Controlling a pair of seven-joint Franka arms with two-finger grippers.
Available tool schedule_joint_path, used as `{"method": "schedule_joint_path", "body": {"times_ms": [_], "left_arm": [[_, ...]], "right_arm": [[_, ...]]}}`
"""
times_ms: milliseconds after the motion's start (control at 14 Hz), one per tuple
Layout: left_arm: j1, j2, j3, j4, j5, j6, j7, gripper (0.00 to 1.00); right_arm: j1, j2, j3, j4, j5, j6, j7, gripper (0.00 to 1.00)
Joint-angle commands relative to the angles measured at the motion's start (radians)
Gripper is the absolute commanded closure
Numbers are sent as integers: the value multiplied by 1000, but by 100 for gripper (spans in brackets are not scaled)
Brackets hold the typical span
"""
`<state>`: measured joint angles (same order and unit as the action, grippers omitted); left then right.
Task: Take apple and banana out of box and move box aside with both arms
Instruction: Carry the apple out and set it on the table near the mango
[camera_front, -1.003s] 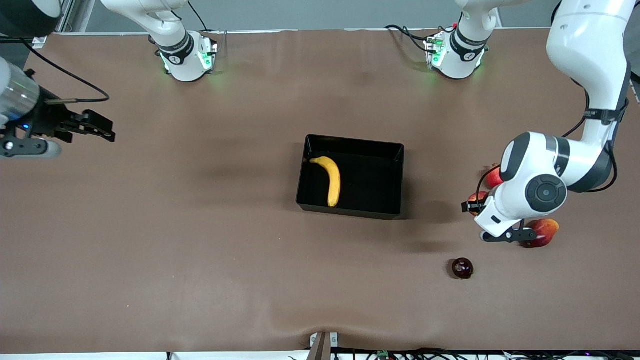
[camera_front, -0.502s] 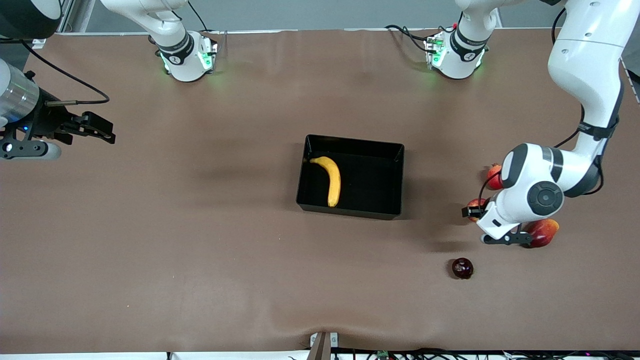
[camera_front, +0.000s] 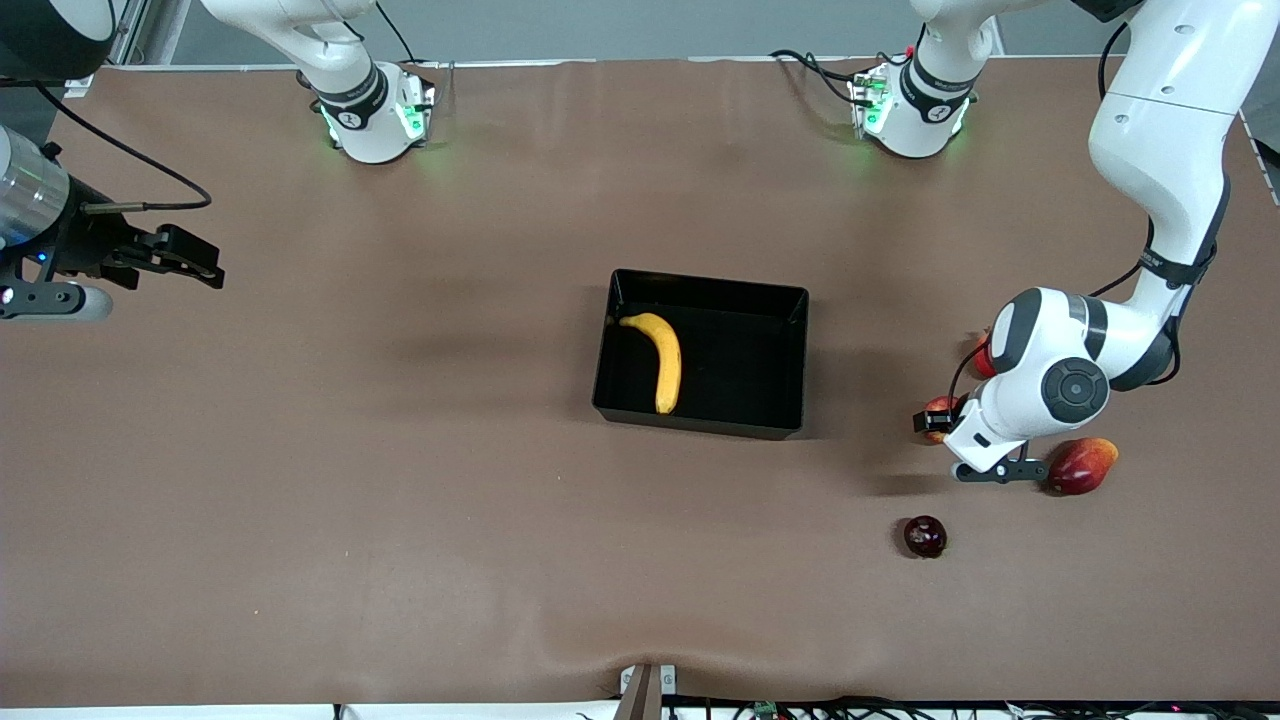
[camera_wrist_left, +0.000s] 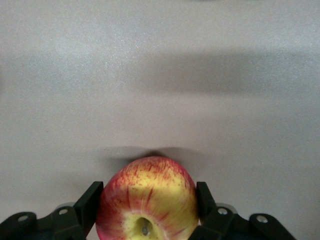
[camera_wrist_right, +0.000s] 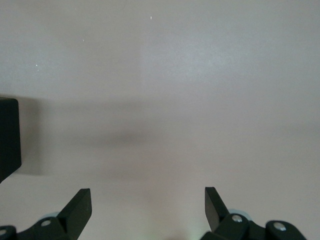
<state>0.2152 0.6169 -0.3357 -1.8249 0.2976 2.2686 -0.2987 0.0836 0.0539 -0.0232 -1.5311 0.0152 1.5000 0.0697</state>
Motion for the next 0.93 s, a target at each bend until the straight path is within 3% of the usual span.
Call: {"method": "schedule_joint_path", "body": {"times_ms": [0,215,573,860], "left_arm": [[9,-11,-5,-16,20,26,-28,0],[-2,-68,-55,-2,2,-33,-81,0],[-4,-94,-196,163,-3,-340,-174,0],[-11,-92,-307,199,-3,-396,-305,0]], "right_arm": [[-12,1,8,9,-1,-3,12,0],[-12,11,8,9,-1,-3,12,0],[-10,15,8,17,-1,-1,12,0],[-8,17,8,17,0,5,12,0]]}}
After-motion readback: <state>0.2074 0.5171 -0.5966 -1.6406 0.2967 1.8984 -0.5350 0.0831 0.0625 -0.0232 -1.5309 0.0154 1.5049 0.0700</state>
